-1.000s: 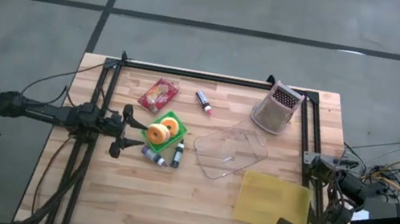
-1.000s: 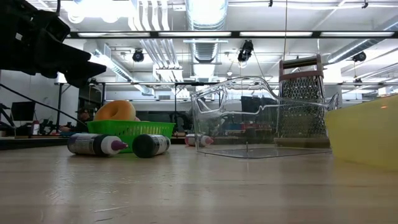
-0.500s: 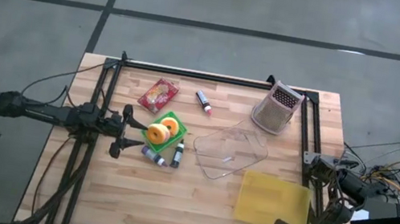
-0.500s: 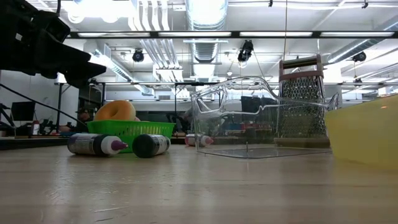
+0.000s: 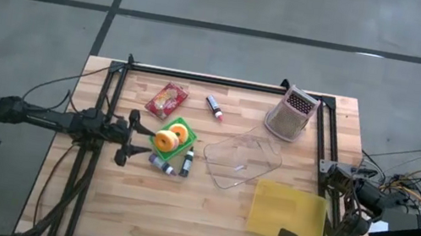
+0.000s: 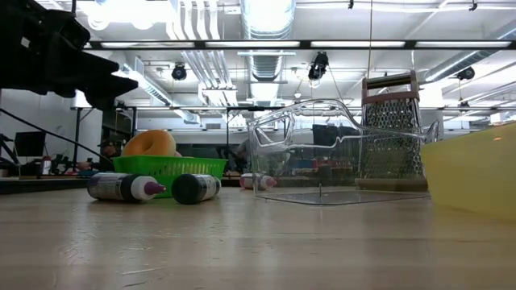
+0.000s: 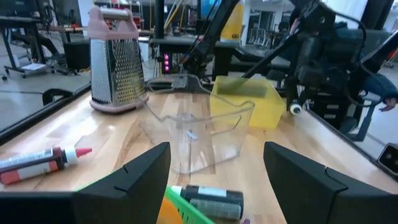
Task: Pick & Place Food Item
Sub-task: Put the bottom black food coloring bottle into the transparent bin
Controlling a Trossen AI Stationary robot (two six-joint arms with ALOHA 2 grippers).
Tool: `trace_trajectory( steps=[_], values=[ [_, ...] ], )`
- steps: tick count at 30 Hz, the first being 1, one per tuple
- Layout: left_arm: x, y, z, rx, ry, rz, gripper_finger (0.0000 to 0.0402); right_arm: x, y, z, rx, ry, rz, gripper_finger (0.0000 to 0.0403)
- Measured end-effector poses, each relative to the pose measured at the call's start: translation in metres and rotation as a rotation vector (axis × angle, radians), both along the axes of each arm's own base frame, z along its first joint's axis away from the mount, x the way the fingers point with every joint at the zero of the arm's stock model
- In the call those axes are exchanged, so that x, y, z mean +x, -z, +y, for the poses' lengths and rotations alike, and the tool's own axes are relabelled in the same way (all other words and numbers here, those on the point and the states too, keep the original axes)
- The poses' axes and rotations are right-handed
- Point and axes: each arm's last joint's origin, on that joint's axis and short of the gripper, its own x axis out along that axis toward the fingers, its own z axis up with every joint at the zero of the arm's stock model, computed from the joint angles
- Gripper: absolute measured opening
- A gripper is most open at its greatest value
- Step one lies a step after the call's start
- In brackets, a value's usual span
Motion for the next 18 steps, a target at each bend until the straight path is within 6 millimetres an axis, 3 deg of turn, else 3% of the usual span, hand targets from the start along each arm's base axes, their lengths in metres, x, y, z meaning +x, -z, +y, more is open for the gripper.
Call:
trace_trajectory(
  steps=[7,18],
  values=[
    [0.000,-0.004,0.000,-0.002,0.001,-0.046,0.0262,0.014,-0.010,-0.006,-0.120,-0.069,-0.187,0.0074],
    [0.000,-0.012,0.000,0.006,0.009,-0.124,0.0262,0.034,-0.048,-0.039,-0.474,-0.174,-0.590,0.0074]
  ],
)
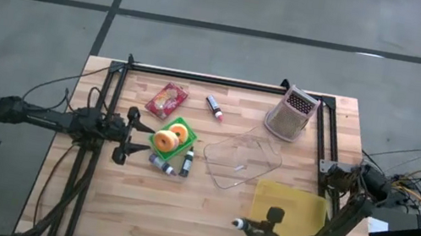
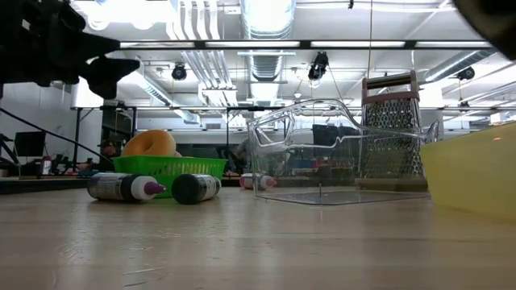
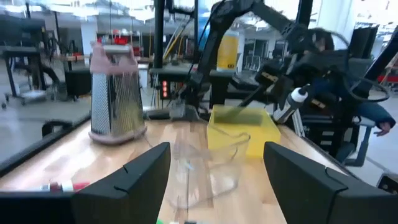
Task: Pick & Place Food Item
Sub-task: Put the bottom black food coloring bottle into the transparent bin
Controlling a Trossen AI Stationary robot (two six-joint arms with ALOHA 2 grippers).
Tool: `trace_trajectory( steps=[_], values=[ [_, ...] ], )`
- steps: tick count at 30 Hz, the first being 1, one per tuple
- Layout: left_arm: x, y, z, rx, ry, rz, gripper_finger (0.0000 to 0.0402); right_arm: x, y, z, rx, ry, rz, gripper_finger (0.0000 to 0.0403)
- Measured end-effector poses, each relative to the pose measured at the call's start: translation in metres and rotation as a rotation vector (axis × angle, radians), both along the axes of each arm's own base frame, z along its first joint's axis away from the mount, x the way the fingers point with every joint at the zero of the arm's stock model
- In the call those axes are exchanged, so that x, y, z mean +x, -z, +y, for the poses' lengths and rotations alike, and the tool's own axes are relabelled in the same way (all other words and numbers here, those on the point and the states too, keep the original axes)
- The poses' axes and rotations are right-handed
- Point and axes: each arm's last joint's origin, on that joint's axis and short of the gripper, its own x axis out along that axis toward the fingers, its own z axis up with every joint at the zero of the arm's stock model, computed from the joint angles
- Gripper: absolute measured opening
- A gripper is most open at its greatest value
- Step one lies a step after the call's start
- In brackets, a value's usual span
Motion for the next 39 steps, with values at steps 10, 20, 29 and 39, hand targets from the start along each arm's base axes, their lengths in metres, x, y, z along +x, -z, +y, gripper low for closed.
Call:
trace_trajectory(
  steps=[10,20,29,39],
  values=[
    [0.006,-0.010,-0.002,0.017,0.062,-0.103,0.0262,0.007,0.015,-0.050,-0.063,-0.012,-0.148,0.0074],
    [0.030,-0.012,-0.003,0.019,0.062,-0.104,0.0262,0.008,-0.001,-0.127,0.022,-0.313,-0.495,0.0074],
    [0.092,-0.037,-0.008,0.082,0.108,-0.021,0.0262,0.013,0.000,-0.178,0.023,-0.387,-0.510,0.0072],
    [0.182,-0.056,-0.008,0.093,0.178,0.189,0.0262,0.017,0.011,-0.194,0.022,-0.374,-0.456,0.0072]
  ],
)
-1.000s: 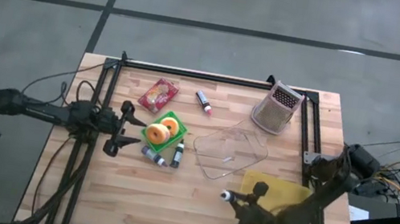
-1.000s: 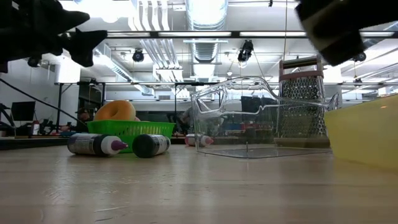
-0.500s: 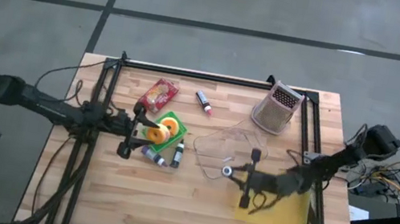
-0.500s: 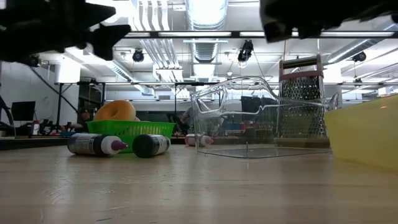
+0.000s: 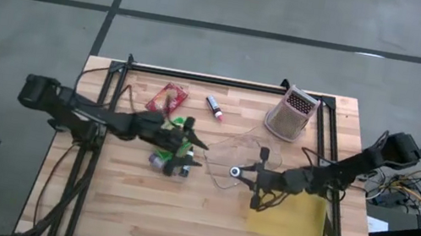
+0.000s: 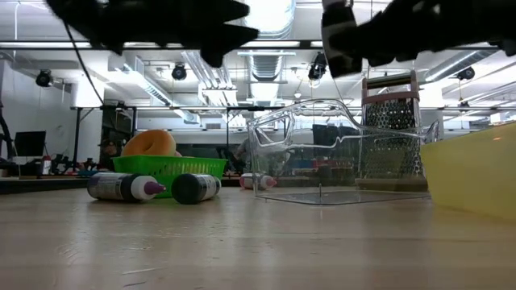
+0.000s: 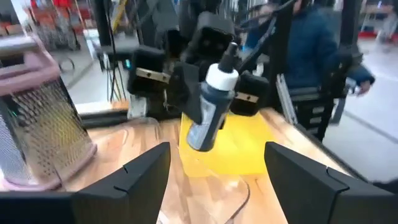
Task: Pick & Place Food Item
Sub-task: Put the bottom black food coloring bottle into the transparent bin
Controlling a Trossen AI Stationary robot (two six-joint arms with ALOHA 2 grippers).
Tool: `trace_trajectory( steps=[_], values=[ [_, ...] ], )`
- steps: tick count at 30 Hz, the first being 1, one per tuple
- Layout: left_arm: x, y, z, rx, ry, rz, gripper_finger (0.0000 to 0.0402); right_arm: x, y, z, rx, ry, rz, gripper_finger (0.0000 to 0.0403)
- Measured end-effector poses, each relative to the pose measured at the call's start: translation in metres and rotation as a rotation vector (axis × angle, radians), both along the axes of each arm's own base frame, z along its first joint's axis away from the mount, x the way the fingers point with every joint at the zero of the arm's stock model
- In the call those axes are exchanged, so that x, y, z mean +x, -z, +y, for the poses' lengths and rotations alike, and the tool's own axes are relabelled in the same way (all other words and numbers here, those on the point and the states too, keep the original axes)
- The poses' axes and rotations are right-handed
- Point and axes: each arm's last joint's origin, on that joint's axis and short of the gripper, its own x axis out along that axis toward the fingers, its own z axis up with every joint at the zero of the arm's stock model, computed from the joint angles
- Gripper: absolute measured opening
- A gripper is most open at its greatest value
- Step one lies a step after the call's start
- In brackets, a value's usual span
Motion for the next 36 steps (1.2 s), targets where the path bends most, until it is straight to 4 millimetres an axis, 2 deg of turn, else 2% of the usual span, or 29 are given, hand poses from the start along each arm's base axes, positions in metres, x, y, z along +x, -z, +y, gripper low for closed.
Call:
trace_trajectory(
  steps=[6,10,19,27,36],
  values=[
    [0.034,-0.029,-0.002,0.051,0.059,0.040,0.0262,-0.003,0.008,-0.010,0.030,0.040,0.014,0.0072],
    [0.049,-0.036,-0.003,0.073,0.066,0.034,0.0262,-0.003,0.008,-0.015,0.028,0.057,0.003,0.0072],
    [0.071,-0.018,0.003,0.081,0.093,0.050,0.0262,-0.003,0.002,-0.018,0.026,0.061,-0.027,0.0072],
    [0.078,-0.024,0.006,0.073,0.104,-0.014,0.0262,-0.003,0.002,-0.020,0.033,0.067,-0.029,0.0072],
    [0.090,-0.014,0.009,0.071,0.096,-0.023,0.0262,-0.001,-0.001,-0.025,0.051,0.042,-0.057,0.0072]
  ],
)
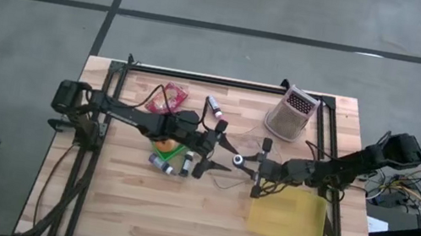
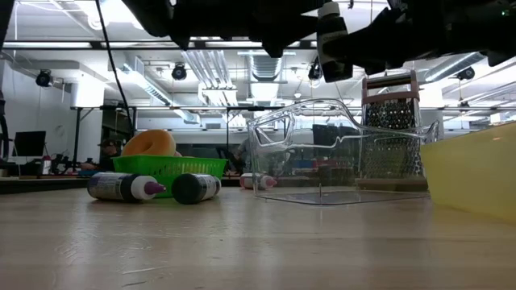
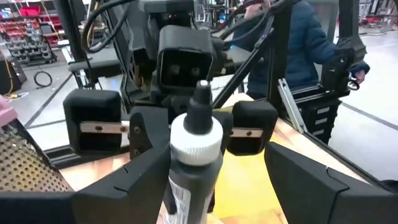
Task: Pick & Place Food Item
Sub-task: Put the bottom black food coloring bottle into the transparent bin
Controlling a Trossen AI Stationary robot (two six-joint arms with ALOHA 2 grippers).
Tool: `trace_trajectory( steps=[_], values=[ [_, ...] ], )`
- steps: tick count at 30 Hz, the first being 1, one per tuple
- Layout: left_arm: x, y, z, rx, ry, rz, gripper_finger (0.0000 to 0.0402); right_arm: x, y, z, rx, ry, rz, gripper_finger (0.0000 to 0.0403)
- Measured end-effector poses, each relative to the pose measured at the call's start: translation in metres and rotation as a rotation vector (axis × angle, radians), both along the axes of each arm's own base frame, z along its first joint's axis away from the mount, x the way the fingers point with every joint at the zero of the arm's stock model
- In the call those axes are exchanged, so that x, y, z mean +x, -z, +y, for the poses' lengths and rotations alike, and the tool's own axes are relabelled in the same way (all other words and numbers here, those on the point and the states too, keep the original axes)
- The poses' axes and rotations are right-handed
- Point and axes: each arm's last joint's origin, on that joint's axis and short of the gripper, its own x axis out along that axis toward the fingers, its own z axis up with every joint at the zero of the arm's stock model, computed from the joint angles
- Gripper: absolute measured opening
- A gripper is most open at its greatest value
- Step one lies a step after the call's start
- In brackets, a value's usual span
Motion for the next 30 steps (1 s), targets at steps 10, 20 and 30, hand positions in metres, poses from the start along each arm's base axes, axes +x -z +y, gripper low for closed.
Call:
trace_trajectory(
  steps=[10,20,30],
  values=[
    [0.007,0.001,0.008,-0.007,-0.002,-0.043,0.0262,0.001,-0.002,-0.002,0.004,-0.013,-0.020,0.0072],
    [0.017,0.010,0.012,-0.027,-0.012,-0.070,0.0262,0.002,-0.003,-0.002,0.006,-0.016,-0.024,0.0072],
    [0.022,0.003,0.015,-0.026,-0.013,-0.103,0.0262,0.002,-0.003,-0.002,0.011,-0.029,-0.024,0.0072]
  ],
)
